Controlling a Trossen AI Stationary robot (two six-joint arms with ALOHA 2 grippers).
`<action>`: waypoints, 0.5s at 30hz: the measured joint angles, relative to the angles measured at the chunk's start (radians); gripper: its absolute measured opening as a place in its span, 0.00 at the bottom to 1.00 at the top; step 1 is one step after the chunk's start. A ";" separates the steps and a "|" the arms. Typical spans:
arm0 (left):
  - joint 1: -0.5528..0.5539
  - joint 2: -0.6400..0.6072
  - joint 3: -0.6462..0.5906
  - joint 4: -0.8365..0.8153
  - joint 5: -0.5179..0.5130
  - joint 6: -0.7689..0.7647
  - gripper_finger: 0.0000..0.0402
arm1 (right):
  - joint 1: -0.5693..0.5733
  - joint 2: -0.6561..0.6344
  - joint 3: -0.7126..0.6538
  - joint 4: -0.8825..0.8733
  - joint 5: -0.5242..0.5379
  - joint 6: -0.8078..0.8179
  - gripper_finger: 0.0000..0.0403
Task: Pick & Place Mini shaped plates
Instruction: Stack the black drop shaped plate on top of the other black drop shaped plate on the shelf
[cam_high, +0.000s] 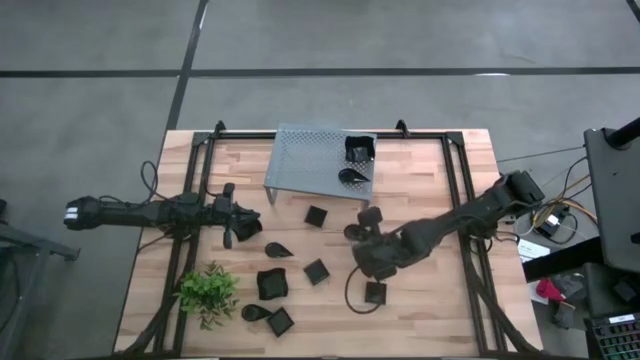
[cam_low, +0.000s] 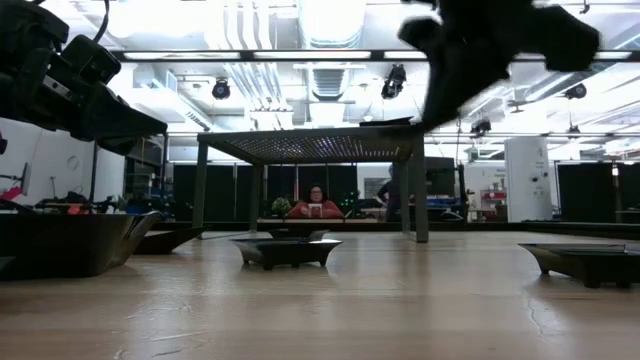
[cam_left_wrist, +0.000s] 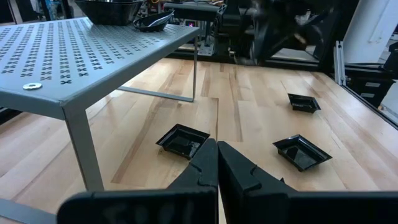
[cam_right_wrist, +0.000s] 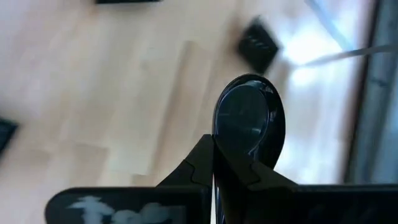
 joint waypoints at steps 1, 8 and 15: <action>0.000 0.000 0.000 0.000 0.000 0.000 0.00 | -0.004 0.000 0.028 -0.022 0.012 -0.011 0.02; 0.000 0.000 0.000 0.000 0.000 0.000 0.00 | -0.064 -0.001 0.204 -0.118 0.028 -0.101 0.02; 0.000 0.000 0.000 0.000 0.000 0.000 0.00 | -0.197 -0.001 0.310 -0.224 0.029 -0.137 0.02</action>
